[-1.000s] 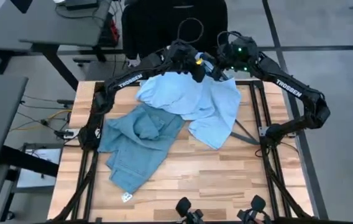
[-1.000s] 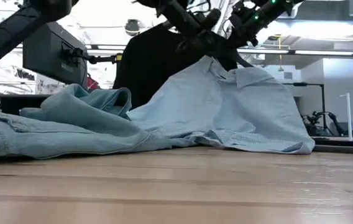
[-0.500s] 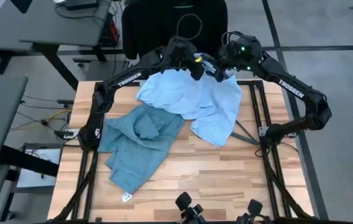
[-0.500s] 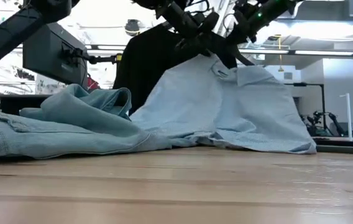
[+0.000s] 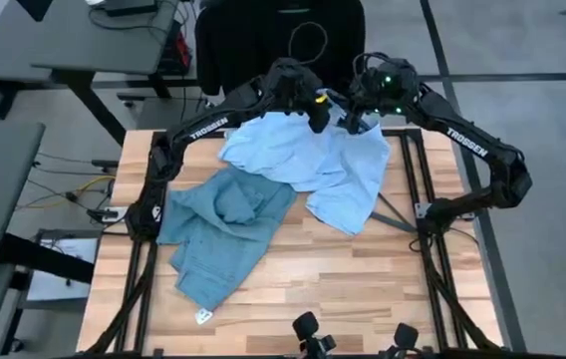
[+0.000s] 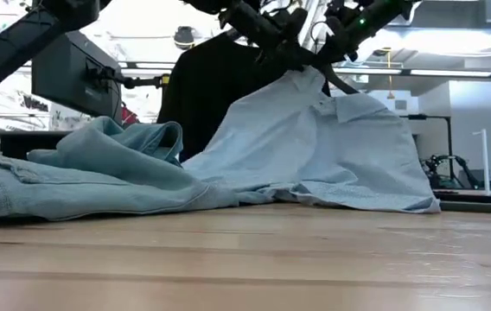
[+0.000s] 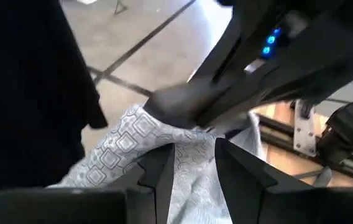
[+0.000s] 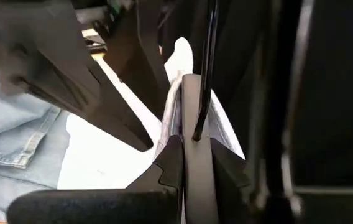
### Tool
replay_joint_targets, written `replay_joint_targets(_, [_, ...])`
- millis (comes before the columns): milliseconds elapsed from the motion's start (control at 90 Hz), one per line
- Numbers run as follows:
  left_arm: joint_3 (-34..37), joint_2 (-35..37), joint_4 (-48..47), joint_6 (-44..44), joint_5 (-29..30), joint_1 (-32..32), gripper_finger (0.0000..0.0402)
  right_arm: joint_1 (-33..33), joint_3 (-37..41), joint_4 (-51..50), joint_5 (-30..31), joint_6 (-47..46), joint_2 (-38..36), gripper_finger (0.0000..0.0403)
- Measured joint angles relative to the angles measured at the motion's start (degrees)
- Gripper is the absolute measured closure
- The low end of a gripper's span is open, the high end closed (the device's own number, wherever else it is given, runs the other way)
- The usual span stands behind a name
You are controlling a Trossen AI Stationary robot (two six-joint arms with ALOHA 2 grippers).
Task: Hang clothes
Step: Unhang the blue shirt from the rack
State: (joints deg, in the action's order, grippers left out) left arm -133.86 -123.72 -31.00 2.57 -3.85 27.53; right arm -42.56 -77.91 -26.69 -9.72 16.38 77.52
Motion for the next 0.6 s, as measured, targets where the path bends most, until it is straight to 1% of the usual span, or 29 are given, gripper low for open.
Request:
replay_joint_targets(67, [-0.68,0.11,-2.99,-3.29,-0.66,0.01,0.0301,-0.3,0.0,-0.65,-0.66,0.04,0.0,0.0373])
replay_joint_targets(133, [-0.9,0.74,-6.56,-9.15,-1.01,-0.37,0.0301,-0.56,0.0,-1.64,-1.49,0.12,0.04,0.0373])
replay_joint_targets(244, [-1.0,3.06,-8.26,-17.27,-0.91,-1.4,0.0301,-0.89,0.0,-3.29,-2.15,0.9,0.04,0.0373])
replay_joint_targets(311, [-1.09,4.61,-8.05,-19.66,-1.07,-1.75,0.0301,-0.93,0.02,-3.58,-2.46,1.53,0.07,0.0373])
replay_joint_targets(444, [-1.2,5.79,-8.01,-20.17,-2.33,-1.25,0.0301,-0.46,0.02,-3.49,-4.49,1.85,0.09,0.0373])
replay_joint_targets(556, [-1.14,5.6,-8.89,-17.9,-9.0,0.64,0.0301,0.3,0.02,-3.7,-4.59,2.2,0.09,0.0373])
replay_joint_targets(600, [-0.98,5.57,-8.95,-17.65,-10.44,1.19,0.0301,0.58,0.02,-3.6,-4.7,2.25,0.09,0.0373])
